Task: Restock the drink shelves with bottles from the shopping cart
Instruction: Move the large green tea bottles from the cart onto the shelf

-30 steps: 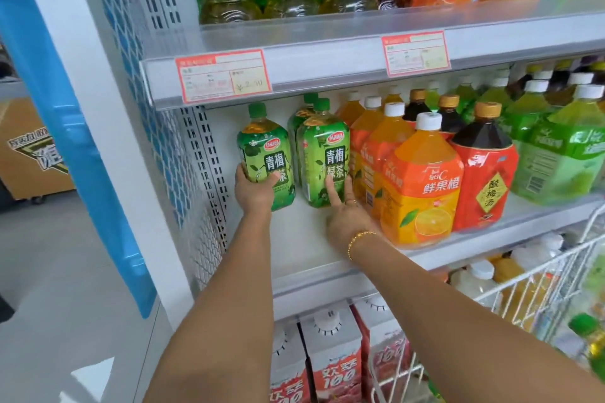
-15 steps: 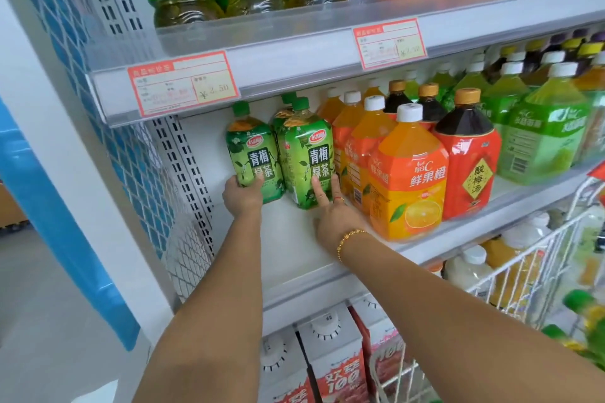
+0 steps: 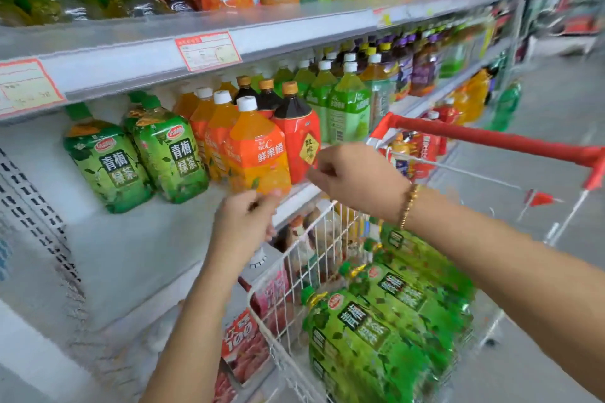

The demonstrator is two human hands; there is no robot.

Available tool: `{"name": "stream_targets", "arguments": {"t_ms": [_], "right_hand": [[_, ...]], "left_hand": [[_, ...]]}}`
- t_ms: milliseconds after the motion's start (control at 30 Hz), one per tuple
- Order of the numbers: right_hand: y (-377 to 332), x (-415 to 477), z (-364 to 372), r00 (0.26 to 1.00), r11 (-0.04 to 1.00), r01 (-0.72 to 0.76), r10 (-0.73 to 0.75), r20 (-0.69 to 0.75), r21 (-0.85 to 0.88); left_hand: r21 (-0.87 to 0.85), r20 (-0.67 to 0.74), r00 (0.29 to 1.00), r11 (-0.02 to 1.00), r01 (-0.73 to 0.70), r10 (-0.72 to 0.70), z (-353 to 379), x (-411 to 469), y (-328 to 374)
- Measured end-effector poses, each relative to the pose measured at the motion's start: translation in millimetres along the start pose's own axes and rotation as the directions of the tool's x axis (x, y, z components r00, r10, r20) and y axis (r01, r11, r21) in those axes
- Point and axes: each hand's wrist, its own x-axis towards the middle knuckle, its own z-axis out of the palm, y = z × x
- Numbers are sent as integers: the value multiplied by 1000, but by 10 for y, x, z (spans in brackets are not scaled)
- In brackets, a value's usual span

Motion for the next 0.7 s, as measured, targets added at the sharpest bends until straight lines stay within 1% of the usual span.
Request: {"name": "stream_targets", "arguments": {"t_ms": [33,67,100,133,167,200,233,267,300,367,400,467,533,600,633,700], "right_hand": [[231,-70,-36,996,996,-73,76,46,-47],[459,-131,-28,981,983,-151,162,106,-107],[662,-200,-6,948,956,-227,261,182,-187],[852,-271,42,896,921,-284,354,267,-268],[1026,-350,97,832,888,-309,426,354,-341],[1177,-436,155,761,863,-318,479,437,-393],[1283,-525,207,684,848,-330,517,514,-415],[1367,-602,261,621,841,-345,537,571,-416],[1431,-667,311,579,836,-363,548,603,-412],[1495,-744,395,564,834,-385,551,615,-394],[1518,-769,438,577,838,-383,546,608,-389],[1535,-813,524,609,848,-353,530,591,-396],[1542,-854,586,641,852,-347,521,564,-393],[1559,-888,607,661,859,-352,510,550,-373],[1570,-895,605,665,862,-352,504,551,-364],[1579,-902,588,674,866,-359,499,544,-349]], "left_hand": [[55,171,983,997,51,-60,193,-15,-12],[124,320,937,987,103,-138,391,-29,-22],[219,428,875,965,142,-226,600,-35,-54],[339,494,814,930,144,-306,798,-39,-91],[476,522,764,873,107,-379,985,-42,-130],[578,521,735,813,70,-434,1150,-34,-172],[629,513,718,775,58,-471,1289,-26,-204],[626,513,705,775,84,-490,1410,-4,-236],[578,526,683,802,150,-507,1518,38,-270],[478,543,658,837,268,-521,1672,130,-293],[481,539,656,832,275,-528,1721,169,-296],[560,524,647,796,229,-555,1775,236,-320],[626,533,607,757,186,-590,1774,292,-298],[669,552,551,727,155,-626,1725,324,-278],[680,550,527,714,167,-647,1680,332,-285],[683,527,470,682,262,-708,1568,323,-317]]}}
